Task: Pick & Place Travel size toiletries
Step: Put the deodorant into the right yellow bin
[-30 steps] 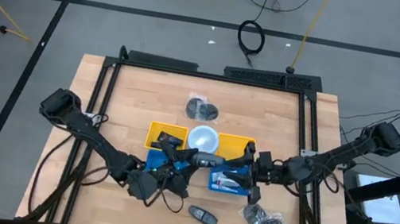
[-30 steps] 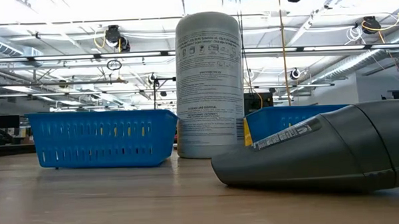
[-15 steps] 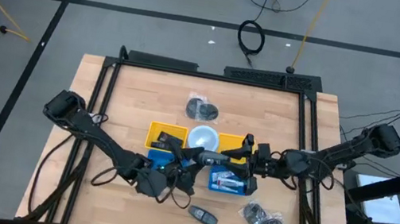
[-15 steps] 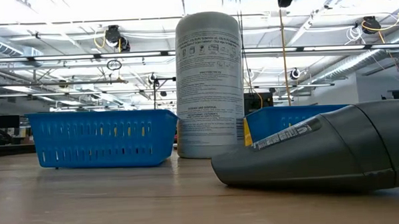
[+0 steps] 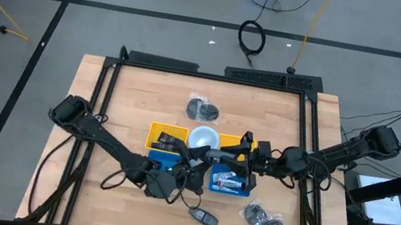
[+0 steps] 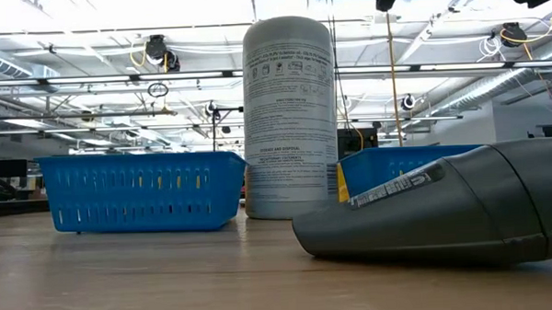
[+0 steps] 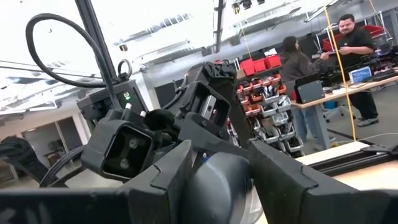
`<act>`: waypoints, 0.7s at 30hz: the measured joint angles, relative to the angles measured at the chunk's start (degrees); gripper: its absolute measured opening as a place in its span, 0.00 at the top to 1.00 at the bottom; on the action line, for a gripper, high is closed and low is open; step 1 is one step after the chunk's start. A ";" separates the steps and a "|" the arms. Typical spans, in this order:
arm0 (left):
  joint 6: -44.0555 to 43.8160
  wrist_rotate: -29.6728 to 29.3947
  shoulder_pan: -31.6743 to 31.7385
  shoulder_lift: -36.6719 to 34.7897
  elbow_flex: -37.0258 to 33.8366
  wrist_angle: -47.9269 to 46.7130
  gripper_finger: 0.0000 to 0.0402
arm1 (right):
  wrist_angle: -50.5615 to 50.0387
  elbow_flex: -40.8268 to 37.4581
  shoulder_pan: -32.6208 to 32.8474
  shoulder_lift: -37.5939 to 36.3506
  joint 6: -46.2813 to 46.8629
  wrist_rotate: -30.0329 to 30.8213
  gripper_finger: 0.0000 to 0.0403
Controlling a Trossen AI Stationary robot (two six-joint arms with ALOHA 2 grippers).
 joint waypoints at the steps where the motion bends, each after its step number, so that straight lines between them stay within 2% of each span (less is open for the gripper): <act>1: -0.08 0.14 0.08 0.00 0.00 -0.09 0.54 | 0.14 0.00 0.00 0.02 0.00 -0.04 0.64; 21: -2.35 2.69 2.86 0.04 0.02 2.96 0.54 | 0.08 0.13 -0.07 0.02 0.15 1.69 0.64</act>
